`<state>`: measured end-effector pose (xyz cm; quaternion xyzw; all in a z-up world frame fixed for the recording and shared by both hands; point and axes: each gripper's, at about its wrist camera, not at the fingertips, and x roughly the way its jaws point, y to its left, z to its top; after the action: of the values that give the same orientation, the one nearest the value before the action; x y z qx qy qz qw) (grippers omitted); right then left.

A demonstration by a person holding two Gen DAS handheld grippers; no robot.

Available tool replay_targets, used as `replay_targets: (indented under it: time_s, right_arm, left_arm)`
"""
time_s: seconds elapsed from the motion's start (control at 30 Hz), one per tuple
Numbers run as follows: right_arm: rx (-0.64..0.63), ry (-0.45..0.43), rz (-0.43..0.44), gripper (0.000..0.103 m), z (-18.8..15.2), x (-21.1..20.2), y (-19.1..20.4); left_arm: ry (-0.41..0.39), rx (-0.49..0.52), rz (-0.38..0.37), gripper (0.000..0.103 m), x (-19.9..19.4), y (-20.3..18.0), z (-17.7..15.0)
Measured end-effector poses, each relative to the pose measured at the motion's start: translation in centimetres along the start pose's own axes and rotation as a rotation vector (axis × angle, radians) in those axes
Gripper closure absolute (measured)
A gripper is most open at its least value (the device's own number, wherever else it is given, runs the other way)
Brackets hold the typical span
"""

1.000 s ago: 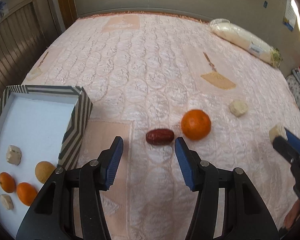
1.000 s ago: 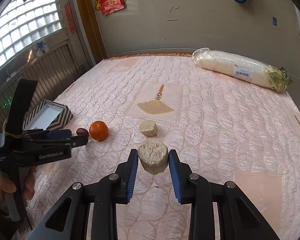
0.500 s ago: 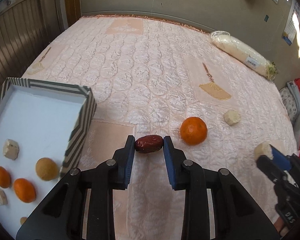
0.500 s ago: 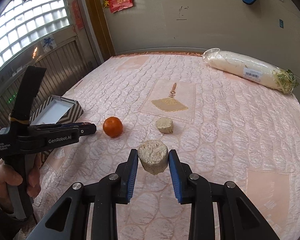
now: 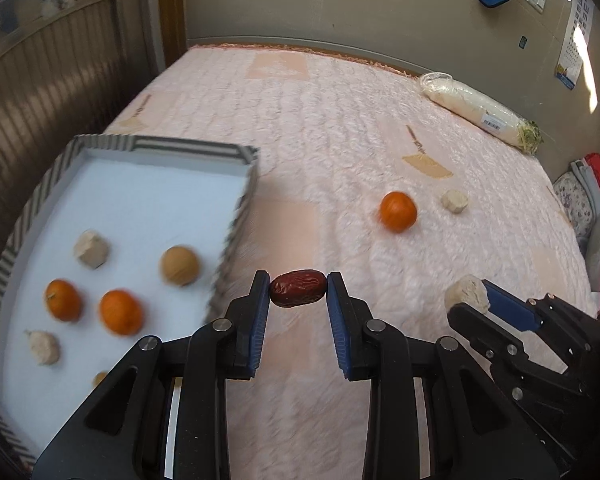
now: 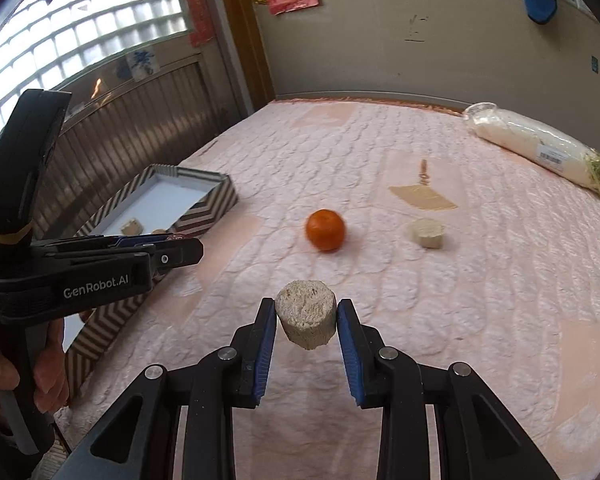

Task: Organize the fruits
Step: 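Carry the date with the left gripper while the right gripper carries the cake piece over the tray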

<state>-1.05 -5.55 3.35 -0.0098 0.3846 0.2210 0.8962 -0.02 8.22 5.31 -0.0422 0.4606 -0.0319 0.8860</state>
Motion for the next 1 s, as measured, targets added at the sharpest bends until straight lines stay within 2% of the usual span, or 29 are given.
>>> replay_targets:
  time_s: [0.57, 1.0]
  right_arm:
    - [-0.122, 0.011, 0.075, 0.073, -0.5, 1.0, 9.7]
    - [-0.209, 0.030, 0.130, 0.073, -0.2, 2.2, 15.0]
  left_arm:
    - [-0.087, -0.036, 0.153, 0.075, -4.5, 6.7, -5.0]
    - [-0.096, -0.098, 0.222, 0.075, -5.6, 11.6, -6.9]
